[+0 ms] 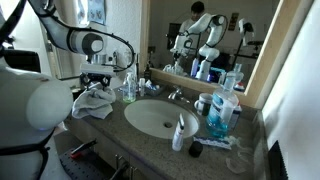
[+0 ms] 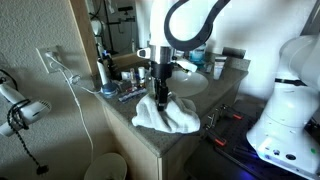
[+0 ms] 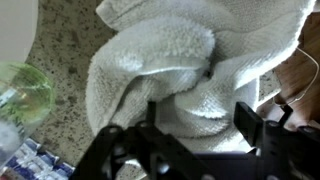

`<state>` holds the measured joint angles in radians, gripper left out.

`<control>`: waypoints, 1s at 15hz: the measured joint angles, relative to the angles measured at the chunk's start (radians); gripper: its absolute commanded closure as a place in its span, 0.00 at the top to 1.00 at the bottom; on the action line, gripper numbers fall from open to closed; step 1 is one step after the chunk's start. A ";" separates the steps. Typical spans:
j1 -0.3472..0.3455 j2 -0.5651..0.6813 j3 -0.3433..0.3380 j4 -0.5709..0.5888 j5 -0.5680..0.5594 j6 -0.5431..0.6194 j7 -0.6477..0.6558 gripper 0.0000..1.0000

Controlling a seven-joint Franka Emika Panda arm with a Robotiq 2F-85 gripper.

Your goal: Use the towel to wipe the mirror

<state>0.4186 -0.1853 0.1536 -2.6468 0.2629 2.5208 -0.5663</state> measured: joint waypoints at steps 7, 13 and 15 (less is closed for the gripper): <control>-0.004 -0.056 -0.007 0.034 0.021 -0.003 -0.001 1.00; -0.004 -0.207 -0.049 0.065 0.021 -0.097 -0.001 1.00; -0.004 -0.266 -0.074 0.083 0.021 -0.132 0.000 1.00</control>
<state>0.4142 -0.4511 0.0792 -2.5636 0.2840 2.3889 -0.5664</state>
